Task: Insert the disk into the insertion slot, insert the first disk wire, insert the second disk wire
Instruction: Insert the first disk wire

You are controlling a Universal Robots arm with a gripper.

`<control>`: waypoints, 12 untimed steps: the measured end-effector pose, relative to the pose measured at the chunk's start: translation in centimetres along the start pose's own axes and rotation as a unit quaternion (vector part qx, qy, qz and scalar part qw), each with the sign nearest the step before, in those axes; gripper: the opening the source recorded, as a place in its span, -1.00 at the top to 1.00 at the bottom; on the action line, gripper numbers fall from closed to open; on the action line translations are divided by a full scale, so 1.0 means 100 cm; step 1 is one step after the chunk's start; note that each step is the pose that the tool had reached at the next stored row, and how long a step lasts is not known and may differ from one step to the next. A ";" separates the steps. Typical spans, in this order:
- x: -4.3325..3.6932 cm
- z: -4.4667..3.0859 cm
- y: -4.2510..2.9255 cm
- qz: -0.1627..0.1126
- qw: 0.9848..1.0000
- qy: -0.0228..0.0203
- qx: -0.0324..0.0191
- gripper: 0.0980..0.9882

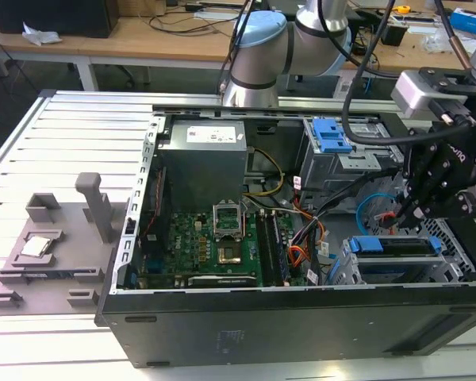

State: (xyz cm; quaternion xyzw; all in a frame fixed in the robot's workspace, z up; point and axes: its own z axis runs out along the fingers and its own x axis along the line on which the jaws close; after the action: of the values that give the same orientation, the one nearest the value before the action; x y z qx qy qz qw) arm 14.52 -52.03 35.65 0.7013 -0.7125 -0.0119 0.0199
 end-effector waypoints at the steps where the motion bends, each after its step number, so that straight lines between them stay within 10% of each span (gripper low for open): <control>1: 0.0014 0.0000 -0.0005 0.000 1.000 0.000 0.000 0.85; 12: 0.0301 0.0003 -0.0011 0.000 1.000 0.000 0.000 0.85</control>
State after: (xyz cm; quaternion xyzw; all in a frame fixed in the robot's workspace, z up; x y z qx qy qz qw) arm 14.59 -55.04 35.65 0.7013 -0.7125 -0.0119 0.0199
